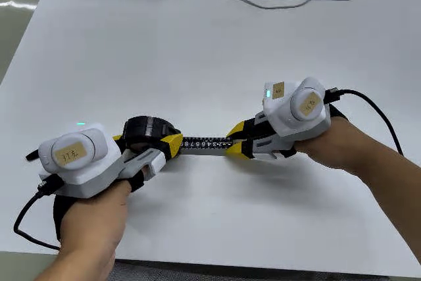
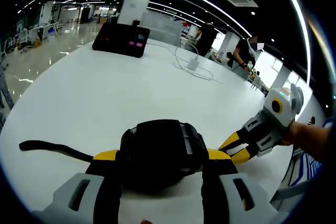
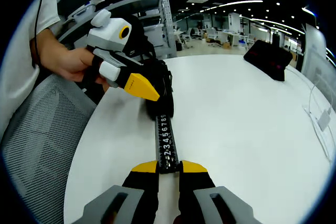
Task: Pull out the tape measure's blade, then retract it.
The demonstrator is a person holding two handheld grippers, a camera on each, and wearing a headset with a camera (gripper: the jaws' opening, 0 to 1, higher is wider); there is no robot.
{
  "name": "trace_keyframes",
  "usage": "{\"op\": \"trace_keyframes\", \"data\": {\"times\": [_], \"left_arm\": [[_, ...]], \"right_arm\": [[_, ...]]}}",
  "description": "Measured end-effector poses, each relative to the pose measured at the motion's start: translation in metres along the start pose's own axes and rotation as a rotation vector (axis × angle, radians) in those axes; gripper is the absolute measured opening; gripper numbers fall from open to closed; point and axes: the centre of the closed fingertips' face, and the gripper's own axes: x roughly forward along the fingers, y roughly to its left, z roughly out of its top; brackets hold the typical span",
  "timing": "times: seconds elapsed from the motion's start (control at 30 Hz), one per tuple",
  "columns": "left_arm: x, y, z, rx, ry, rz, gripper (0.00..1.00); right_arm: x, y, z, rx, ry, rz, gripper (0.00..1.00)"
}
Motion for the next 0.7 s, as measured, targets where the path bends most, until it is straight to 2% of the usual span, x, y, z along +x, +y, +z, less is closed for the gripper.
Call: {"op": "trace_keyframes", "data": {"times": [0.7], "left_arm": [[0.001, 0.001, 0.0, -0.004, -0.004, -0.003, 0.57]], "right_arm": [[0.02, -0.001, 0.013, 0.018, -0.05, 0.011, 0.11]]}}
